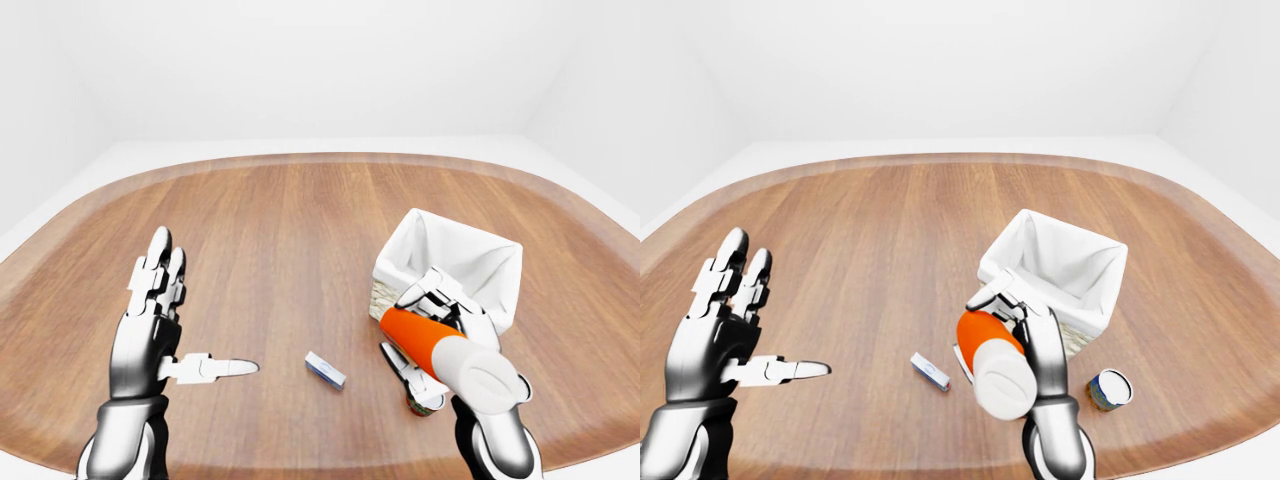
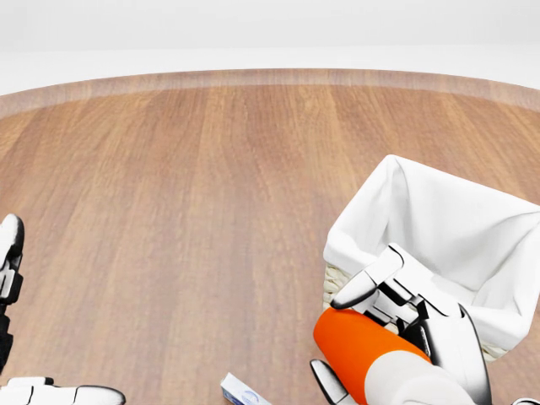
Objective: Pick up the ketchup, and put it in the basket.
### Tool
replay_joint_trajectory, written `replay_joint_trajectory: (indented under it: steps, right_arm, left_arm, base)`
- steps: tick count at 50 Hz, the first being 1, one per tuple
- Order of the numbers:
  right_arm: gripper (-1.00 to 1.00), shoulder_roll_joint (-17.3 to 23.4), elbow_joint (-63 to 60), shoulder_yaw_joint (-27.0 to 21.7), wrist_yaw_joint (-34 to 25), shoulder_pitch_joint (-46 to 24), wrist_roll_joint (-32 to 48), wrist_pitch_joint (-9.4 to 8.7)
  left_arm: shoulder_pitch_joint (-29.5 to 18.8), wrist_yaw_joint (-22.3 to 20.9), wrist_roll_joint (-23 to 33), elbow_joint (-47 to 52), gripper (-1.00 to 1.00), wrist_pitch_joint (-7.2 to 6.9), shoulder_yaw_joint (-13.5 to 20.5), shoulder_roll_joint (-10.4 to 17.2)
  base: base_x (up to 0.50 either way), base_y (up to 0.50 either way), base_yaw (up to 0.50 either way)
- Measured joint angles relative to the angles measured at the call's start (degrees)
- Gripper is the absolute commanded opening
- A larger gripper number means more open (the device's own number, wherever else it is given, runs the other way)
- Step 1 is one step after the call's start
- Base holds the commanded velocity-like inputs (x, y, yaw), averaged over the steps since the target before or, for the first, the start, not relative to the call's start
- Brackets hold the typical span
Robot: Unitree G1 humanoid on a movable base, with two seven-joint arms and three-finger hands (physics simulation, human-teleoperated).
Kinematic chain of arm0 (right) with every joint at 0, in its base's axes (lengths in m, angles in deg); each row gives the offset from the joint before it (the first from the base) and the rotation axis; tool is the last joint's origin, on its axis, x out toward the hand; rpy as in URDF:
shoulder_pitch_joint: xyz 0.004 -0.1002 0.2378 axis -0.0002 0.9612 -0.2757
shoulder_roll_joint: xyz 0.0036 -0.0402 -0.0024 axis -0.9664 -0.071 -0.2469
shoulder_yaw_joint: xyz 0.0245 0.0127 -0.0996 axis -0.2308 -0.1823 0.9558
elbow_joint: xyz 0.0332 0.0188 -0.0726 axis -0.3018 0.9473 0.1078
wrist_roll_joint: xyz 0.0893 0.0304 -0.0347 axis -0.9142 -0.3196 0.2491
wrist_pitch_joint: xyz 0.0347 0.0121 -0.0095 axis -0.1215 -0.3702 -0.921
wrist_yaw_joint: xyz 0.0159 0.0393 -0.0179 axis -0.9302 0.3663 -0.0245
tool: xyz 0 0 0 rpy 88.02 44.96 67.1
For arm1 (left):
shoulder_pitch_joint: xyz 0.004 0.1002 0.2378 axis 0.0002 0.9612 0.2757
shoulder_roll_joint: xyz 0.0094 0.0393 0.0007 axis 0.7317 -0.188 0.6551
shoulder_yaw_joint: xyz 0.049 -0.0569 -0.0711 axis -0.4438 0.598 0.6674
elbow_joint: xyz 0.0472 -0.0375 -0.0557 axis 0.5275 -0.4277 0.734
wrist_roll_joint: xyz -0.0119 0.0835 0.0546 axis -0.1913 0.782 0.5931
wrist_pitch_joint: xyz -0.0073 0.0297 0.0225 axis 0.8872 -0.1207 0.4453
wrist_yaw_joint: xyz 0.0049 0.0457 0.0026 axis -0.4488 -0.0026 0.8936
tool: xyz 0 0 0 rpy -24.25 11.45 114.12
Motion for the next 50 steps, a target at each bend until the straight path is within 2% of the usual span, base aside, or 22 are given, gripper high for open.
replay_joint_trajectory:
  steps: [27,37,50]
  right_arm:
    - [-1.0,0.3,0.9,0.8,0.4,-0.3,1.1,0.4]
    - [-1.0,0.2,1.0,0.2,-0.1,-0.9,2.0,-0.93]
    - [-1.0,-0.6,-3.6,-2.2,-2.6,-3.7,4.5,-0.93]
  left_arm:
    - [-2.1,3.8,-4.2,-10.8,1.0,0.0,-3.2,1.9]
    - [-2.0,4.1,-4.4,-11.8,1.0,0.0,-3.8,2.2]
    - [-2.1,4.0,-4.8,-12.1,1.0,0.0,-3.7,2.3]
  base:
    - [0.0,0.0,0.0]
    - [0.0,0.0,0.0]
    - [0.0,0.0,0.0]
